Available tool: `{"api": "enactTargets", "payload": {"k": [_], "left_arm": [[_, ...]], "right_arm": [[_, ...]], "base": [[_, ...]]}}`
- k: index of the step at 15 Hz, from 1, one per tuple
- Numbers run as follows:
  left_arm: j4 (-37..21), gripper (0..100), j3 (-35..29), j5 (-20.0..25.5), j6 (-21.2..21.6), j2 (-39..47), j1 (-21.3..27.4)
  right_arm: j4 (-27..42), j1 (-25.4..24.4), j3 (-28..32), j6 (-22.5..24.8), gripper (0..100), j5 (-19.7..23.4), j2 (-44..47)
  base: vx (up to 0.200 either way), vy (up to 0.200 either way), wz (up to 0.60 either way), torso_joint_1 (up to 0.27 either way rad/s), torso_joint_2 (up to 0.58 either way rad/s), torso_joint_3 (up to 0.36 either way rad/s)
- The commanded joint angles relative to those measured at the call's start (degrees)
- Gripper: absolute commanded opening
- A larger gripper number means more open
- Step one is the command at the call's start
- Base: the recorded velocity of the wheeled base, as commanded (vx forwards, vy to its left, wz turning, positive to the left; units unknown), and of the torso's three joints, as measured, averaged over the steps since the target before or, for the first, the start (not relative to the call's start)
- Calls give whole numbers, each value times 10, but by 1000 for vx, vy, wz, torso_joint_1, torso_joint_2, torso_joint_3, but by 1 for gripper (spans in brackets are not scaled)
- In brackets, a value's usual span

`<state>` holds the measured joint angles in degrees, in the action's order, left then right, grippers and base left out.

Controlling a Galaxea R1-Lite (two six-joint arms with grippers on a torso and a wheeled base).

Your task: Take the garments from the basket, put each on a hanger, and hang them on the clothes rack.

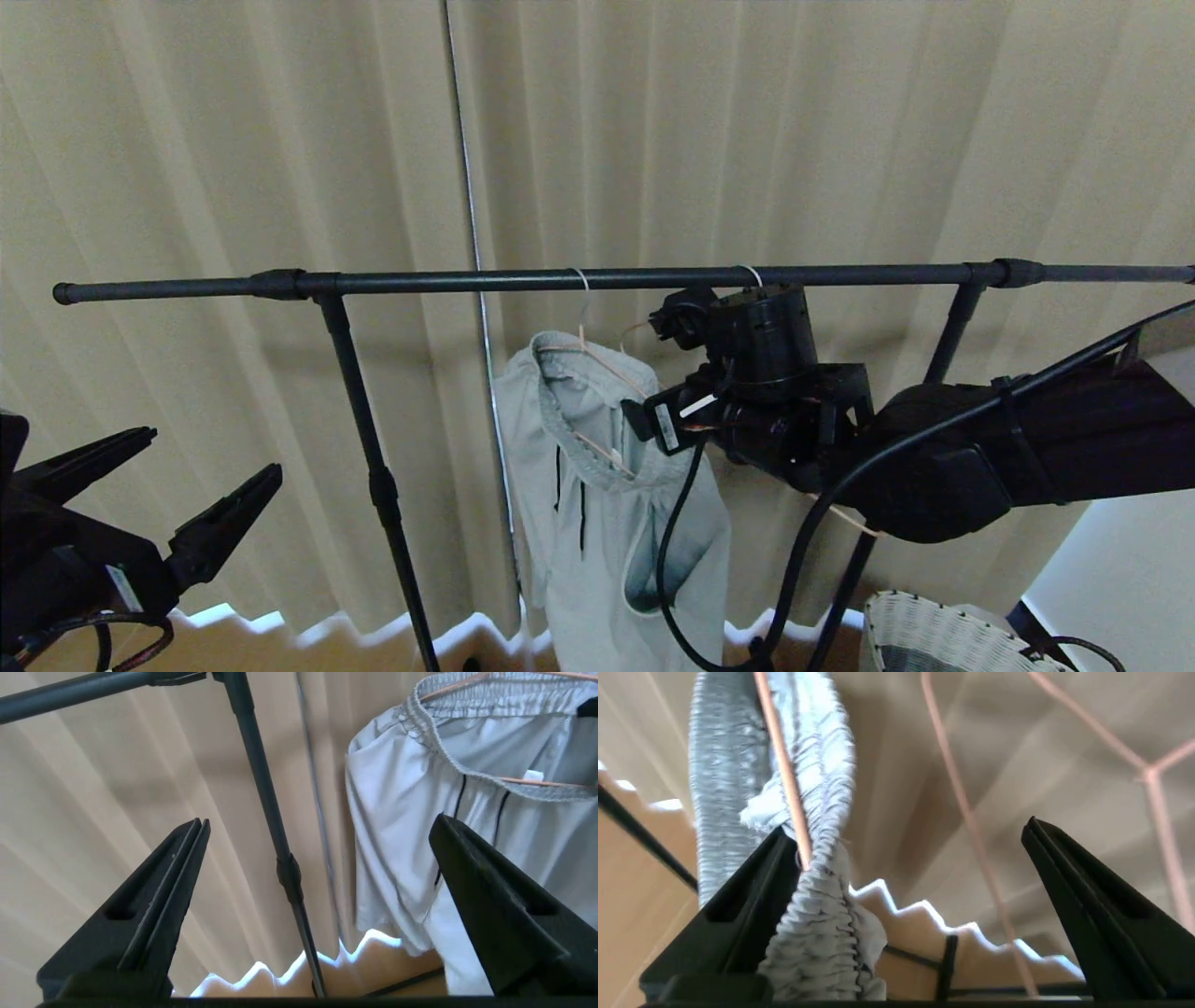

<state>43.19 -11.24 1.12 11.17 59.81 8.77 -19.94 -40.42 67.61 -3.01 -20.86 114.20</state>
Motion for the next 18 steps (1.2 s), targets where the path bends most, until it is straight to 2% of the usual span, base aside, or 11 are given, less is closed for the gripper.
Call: {"api": "enactTargets", "payload": {"k": [1,3,4,9,13,14,15,18], "left_arm": [[1,100,0,0,0,0,0],[1,100,0,0,0,0,0],[1,100,0,0,0,0,0],[1,100,0,0,0,0,0],[0,100,1,0,0,0,0],[0,100,1,0,0,0,0],[1,100,0,0,0,0,0],[0,100,0,0,0,0,0]], "right_arm": [[-19,0,-17,1,100,23,1],[-60,0,-34,4,100,57,1],[-60,0,-34,4,100,57,1],[-203,1,-78,14,100,132,4],[-340,10,-103,79,100,154,37],[-340,10,-103,79,100,154,37],[-396,10,-104,93,100,160,52],[-401,10,-127,93,100,160,32]], "base": [[0,0,0,0,0,0],[0,0,0,0,0,0],[0,0,0,0,0,0],[0,0,0,0,0,0],[0,0,0,0,0,0],[0,0,0,0,0,0],[0,0,0,0,0,0],[0,0,0,0,0,0]]}}
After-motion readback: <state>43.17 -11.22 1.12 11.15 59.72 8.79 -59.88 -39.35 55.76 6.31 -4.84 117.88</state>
